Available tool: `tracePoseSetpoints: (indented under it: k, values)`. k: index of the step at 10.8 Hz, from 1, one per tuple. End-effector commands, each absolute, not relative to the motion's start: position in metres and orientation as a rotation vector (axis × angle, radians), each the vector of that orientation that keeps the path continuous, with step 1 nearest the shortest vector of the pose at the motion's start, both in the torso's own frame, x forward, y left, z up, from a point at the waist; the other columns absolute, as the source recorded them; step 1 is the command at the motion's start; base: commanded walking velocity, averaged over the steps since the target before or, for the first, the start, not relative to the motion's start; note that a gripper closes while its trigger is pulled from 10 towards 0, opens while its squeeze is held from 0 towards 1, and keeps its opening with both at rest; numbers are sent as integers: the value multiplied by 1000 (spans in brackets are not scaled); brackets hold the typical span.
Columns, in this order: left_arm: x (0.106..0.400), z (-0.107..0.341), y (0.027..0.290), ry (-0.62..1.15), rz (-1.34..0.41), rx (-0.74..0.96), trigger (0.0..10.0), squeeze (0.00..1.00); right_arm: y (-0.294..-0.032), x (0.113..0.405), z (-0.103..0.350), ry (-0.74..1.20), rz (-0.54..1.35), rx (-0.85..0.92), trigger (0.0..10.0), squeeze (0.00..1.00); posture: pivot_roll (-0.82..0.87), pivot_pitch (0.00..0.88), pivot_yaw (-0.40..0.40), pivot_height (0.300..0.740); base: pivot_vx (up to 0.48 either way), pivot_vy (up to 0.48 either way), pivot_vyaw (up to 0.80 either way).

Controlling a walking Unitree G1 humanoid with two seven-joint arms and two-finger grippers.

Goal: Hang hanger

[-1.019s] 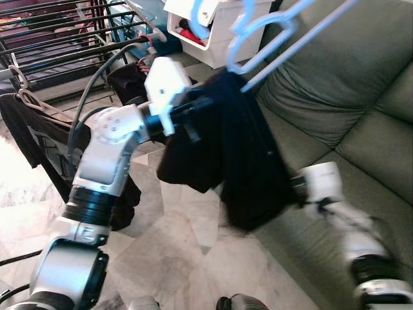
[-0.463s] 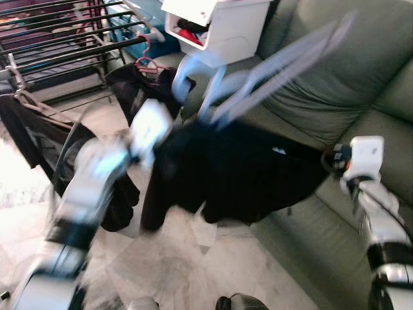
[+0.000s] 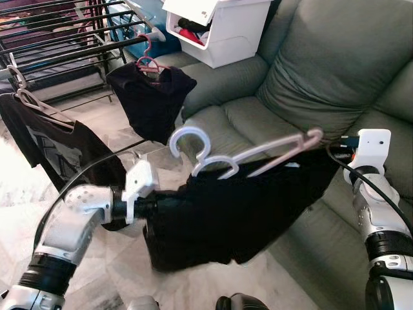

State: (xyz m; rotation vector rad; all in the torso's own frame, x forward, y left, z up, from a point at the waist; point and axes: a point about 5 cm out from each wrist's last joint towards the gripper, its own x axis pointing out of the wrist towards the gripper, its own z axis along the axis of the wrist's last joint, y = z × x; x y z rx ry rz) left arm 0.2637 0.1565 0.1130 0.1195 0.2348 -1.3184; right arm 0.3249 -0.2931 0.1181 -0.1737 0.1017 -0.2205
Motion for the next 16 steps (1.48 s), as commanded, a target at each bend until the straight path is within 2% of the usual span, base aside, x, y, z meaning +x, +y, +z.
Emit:
tracePoseSetpoints:
  k: [1, 4, 6, 9, 11, 14, 16]
  values:
    - [264, 115, 163, 252, -1323, 143, 0, 0, -302, 326, 127, 67, -276, -158, 0, 0, -91, 0, -46, 740, 0, 0, 0]
    - [258, 97, 170, 375, -1383, 252, 0, 0, -302, 326, 128, 54, -279, -155, 0, 0, -94, 0, -43, 740, 0, 0, 0]
    - [267, 93, 169, 371, -1331, 263, 0, 0, -300, 325, 126, 50, -274, -150, 0, 0, -99, 0, -41, 740, 0, 0, 0]
    - [294, 79, 174, 357, -1074, 428, 0, 0, -298, 325, 126, 31, -260, -137, 0, 0, -103, 0, -35, 740, 0, 0, 0]
    - [304, 77, 170, 326, -972, 434, 0, 0, -296, 325, 126, 27, -251, -132, 0, 0, -104, 0, -34, 740, 0, 0, 0]
    - [314, 74, 151, 275, -870, 495, 0, 0, -279, 331, 128, -10, -206, -124, 0, 0, -100, 0, -33, 740, 0, 0, 0]
    - [319, 79, 132, 232, -809, 438, 0, 0, -262, 339, 132, -48, -178, -113, 0, 0, -105, 0, -30, 740, 0, 0, 0]
